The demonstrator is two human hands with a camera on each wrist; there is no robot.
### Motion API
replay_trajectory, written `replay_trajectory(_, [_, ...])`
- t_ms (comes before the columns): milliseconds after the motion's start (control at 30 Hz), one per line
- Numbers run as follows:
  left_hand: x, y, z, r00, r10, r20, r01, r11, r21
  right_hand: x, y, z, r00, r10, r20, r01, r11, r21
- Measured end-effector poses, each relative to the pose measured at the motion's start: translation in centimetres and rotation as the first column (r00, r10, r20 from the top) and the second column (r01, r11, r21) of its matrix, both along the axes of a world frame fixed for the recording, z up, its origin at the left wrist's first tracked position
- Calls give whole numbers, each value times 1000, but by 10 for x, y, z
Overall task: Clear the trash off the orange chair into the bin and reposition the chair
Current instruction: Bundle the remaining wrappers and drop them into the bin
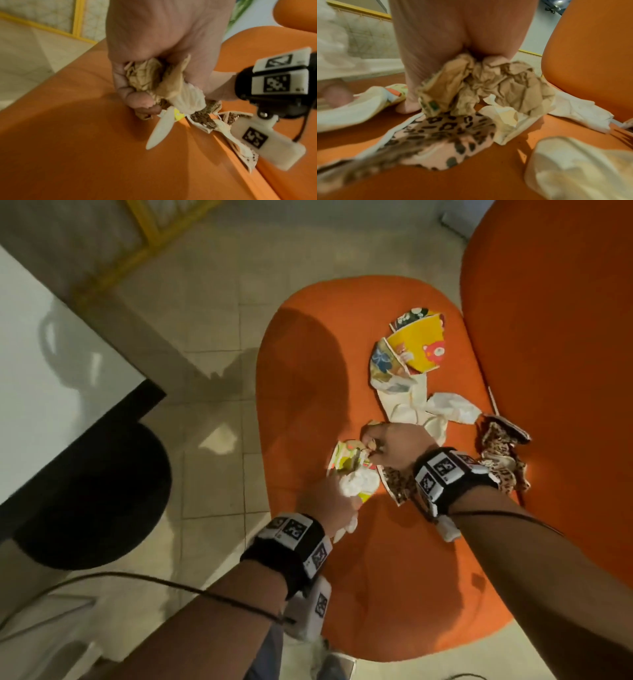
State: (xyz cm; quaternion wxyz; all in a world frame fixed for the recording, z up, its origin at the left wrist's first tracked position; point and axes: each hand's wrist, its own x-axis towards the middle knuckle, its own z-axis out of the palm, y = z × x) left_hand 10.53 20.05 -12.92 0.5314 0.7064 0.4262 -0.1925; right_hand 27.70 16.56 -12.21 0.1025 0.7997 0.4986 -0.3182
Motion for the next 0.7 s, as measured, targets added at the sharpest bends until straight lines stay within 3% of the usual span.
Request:
replay_trajectory(233, [9,22,-2,1000,8,3,-8,979,-205,0,3,-6,999,-25,20,23,995,94])
replay_trajectory(400, [7,25,-10,1000,-16,17,19,972,-233,-1,-3,2,994,-112,19,109,985,131])
replay_trajectory(500, [6,26,-12,996,-30,83,41,991,-127,0,-8,12,971,-237,7,232,955,187])
replay_trajectory(600, [6,28,-4,987,29,160,-16,996,-85,-6,-18,32,902,-424,-79,427,852,304])
replay_trajectory(700, [6,32,12,961,187,204,-162,978,-135,-19,-30,43,772,-554,-311,635,645,425])
